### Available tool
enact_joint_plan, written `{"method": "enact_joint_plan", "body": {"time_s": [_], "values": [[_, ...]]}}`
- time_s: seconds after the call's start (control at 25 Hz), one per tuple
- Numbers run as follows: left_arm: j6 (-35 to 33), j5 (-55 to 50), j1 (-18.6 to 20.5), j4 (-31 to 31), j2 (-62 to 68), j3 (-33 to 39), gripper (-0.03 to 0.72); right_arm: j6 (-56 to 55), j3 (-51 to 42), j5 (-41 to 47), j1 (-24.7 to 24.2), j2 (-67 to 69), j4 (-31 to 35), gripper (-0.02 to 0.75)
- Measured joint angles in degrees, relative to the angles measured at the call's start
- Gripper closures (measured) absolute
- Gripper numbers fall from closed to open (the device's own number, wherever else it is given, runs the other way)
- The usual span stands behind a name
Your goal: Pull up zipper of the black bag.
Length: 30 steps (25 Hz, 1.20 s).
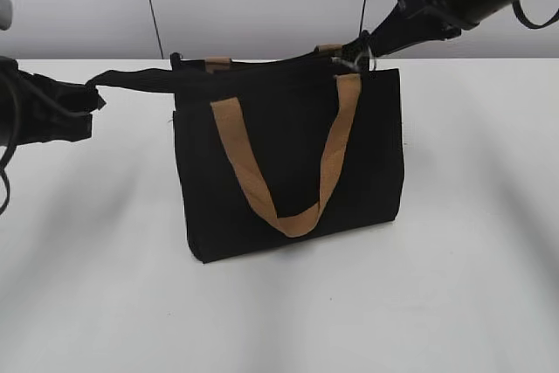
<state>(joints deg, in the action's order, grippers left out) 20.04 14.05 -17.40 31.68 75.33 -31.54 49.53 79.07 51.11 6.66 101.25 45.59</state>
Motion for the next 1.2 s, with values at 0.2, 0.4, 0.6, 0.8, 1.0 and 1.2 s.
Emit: {"method": "enact_joint_plan", "body": {"time_s": [0.2, 0.4, 0.6, 0.8, 1.0, 1.2], "values": [[6.7, -2.6, -0.1, -5.1, -0.3, 0.0, 0.539, -0.1, 0.0, 1.0, 1.2, -1.0, 0.7, 0.403], [9.4, -11.6, -5.3, -7.9, -2.8, -2.0, 0.308, -1.7, 0.0, 1.8, 3.2, -2.3, -3.3, 0.304], [9.5, -27.6, -10.8, -13.2, -4.6, -6.9, 0.279, -7.1, -0.2, 2.2, 6.0, -4.8, -12.3, 0.298], [9.5, -37.5, -11.6, -14.8, -8.1, -10.2, 0.284, -8.3, -6.4, 0.8, 6.4, -10.5, -14.0, 0.296], [7.6, -45.8, -11.7, -18.2, -14.0, -10.5, 0.317, -8.8, -16.1, -2.2, 6.4, -18.6, -14.2, 0.296], [2.4, -53.7, -11.9, -22.1, -21.7, -10.5, 0.333, -9.7, -25.2, -3.9, 6.4, -30.6, -14.2, 0.296]]}}
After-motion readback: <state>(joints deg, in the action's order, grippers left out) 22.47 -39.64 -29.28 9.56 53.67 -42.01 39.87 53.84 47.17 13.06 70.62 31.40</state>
